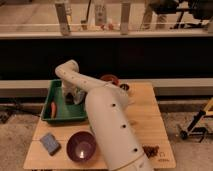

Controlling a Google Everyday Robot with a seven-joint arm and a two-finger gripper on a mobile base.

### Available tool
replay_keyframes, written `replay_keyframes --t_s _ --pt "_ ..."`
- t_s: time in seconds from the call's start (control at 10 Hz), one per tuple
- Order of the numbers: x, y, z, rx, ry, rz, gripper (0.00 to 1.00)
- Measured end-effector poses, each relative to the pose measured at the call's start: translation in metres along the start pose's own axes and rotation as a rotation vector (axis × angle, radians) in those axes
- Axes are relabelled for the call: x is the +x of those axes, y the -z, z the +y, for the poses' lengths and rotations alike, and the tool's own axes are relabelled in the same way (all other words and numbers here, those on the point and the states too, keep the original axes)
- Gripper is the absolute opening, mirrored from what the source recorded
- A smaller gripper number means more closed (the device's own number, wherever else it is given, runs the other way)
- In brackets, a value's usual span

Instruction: Wipe tray with eraser

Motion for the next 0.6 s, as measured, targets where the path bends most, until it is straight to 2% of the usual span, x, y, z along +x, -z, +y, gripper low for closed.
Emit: replay_keyframes --t_s 0.3,0.6 --pt "0.007 -0.006 -0.018 -0.003 0.005 0.004 0.0" --pt "0.002 -0.014 -0.046 -0.01 0.043 -0.029 0.0"
